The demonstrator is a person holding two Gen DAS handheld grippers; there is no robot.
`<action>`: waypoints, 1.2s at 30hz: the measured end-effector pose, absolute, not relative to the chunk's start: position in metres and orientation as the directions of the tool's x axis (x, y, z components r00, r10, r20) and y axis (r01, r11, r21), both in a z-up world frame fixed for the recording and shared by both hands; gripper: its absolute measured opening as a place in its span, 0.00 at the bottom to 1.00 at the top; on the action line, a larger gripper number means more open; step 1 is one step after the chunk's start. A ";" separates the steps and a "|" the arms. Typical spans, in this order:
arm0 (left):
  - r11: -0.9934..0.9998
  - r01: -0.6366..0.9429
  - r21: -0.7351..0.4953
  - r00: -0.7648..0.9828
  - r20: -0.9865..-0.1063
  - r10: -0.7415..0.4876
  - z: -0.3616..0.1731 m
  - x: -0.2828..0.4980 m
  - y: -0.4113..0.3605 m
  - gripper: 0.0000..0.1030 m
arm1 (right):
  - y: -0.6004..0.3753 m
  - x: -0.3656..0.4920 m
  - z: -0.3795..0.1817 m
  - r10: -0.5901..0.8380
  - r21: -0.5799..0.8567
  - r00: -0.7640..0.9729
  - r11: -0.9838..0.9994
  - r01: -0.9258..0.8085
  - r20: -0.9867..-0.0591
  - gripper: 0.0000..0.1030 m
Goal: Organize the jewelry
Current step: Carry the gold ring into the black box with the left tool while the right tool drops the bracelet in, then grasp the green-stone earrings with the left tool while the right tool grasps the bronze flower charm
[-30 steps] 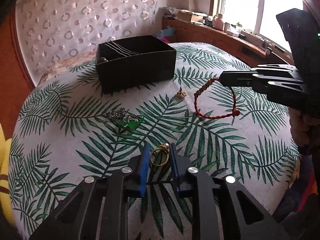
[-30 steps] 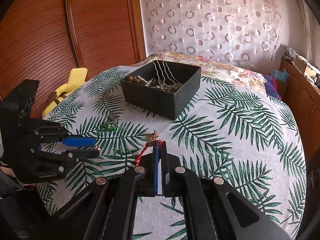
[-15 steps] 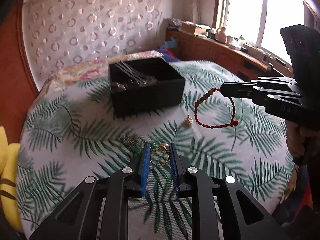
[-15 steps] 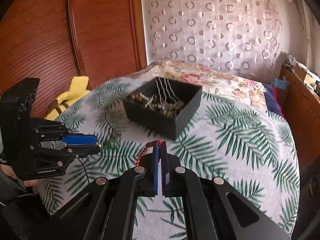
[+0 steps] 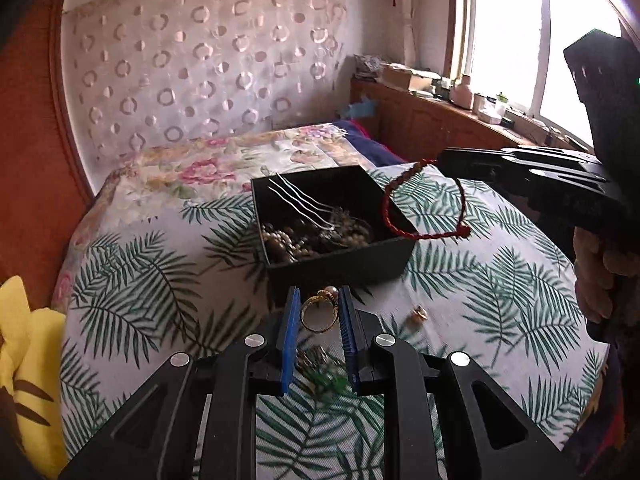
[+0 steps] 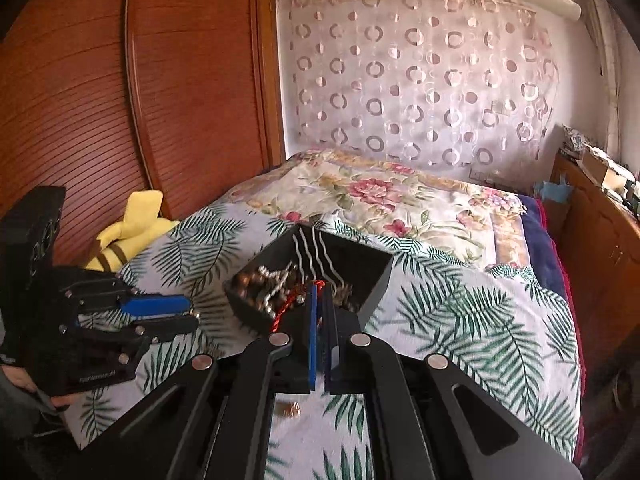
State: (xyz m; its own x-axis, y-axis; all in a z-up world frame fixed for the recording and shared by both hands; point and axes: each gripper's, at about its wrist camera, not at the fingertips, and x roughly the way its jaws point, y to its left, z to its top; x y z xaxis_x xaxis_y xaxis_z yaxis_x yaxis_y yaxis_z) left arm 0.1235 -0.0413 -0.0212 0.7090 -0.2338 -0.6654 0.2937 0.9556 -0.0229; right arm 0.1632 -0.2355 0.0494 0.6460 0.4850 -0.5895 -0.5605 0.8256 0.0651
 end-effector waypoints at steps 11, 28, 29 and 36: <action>0.961 0.274 -0.025 0.719 -0.658 -0.222 -0.010 0.155 -0.040 0.18 | -0.212 0.202 0.032 0.470 0.078 0.610 0.827 -0.556 -0.638 0.05; 0.962 0.270 -0.025 0.715 -0.664 -0.218 -0.006 0.199 -0.059 0.18 | -0.237 0.182 0.035 0.479 0.093 0.623 0.832 -0.547 -0.618 0.08; 0.962 0.271 -0.024 0.715 -0.664 -0.218 -0.007 0.200 -0.059 0.19 | -0.237 0.179 0.035 0.479 0.092 0.624 0.831 -0.548 -0.617 0.08; 0.965 0.259 -0.039 0.721 -0.657 -0.220 -0.009 0.201 -0.057 0.42 | -0.242 0.166 0.024 0.482 0.095 0.609 0.826 -0.555 -0.630 0.08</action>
State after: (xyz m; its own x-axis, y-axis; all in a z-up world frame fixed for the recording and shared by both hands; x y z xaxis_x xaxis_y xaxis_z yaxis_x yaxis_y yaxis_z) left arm 0.2012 -0.0570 -0.0088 0.7215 -0.2198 -0.6567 0.2589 0.9651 -0.0385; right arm 0.1656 -0.2423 0.0240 0.6091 0.4817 -0.6301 -0.5553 0.8262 0.0949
